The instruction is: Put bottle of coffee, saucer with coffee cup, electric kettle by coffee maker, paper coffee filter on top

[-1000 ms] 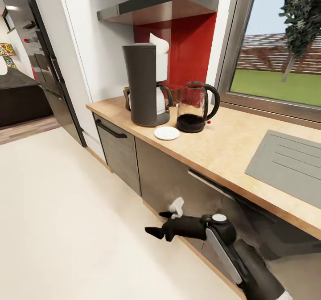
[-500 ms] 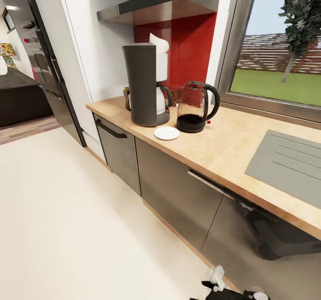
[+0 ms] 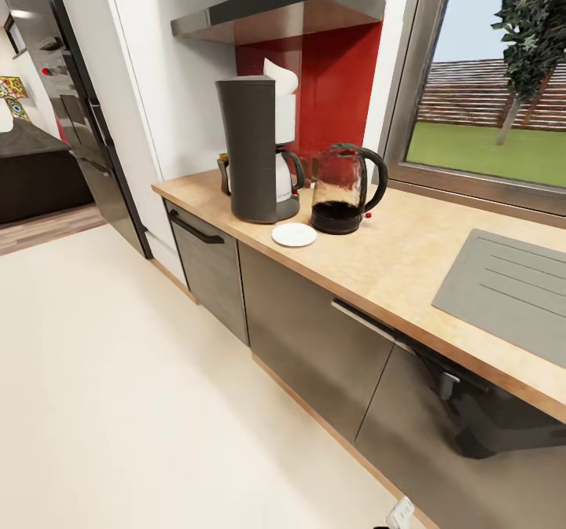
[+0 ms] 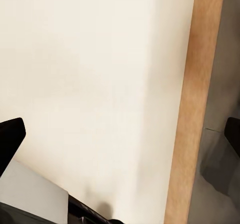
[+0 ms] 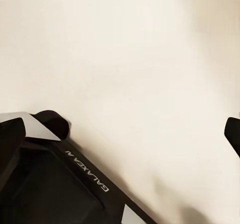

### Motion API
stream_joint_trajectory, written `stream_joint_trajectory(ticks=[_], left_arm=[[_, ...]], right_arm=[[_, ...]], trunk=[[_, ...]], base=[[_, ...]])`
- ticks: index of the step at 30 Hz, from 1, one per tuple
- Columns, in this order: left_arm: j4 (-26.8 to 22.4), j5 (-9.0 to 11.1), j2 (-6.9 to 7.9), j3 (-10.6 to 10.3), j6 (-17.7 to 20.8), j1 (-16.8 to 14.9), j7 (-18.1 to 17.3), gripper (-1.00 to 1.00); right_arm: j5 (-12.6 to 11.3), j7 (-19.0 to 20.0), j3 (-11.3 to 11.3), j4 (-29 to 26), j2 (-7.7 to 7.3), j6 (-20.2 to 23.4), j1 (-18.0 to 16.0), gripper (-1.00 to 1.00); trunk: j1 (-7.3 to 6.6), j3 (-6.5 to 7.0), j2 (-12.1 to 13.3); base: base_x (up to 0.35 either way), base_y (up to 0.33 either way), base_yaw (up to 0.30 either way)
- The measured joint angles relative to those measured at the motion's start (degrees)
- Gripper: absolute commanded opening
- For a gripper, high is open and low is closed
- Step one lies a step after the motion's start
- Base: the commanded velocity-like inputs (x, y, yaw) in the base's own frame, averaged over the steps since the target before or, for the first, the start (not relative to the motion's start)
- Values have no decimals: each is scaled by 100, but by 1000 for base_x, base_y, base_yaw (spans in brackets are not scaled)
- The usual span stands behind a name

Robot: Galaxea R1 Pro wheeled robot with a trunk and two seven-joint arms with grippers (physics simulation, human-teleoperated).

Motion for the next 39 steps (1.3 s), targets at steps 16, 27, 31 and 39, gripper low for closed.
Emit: stream_joint_trajectory(ticks=[16,27,31,39], left_arm=[[-1,1,0,-13,-2,0,0,100],[1,7,-13,-74,-2,-1,0,100],[2,7,-17,-76,-2,-1,0,100],[2,6,-17,-83,-2,1,-2,100]], right_arm=[[4,-51,-7,722,-8,-16,0,100],[16,-624,1,1556,-73,-41,0,100],[17,-767,7,1593,-58,-42,0,100],[35,-837,13,1626,-49,-49,-1,100]], trunk=[[0,0,0],[0,7,0],[0,10,0],[-2,10,0]], base=[[0,0,0],[0,0,-128],[21,57,-200],[118,251,-32]])
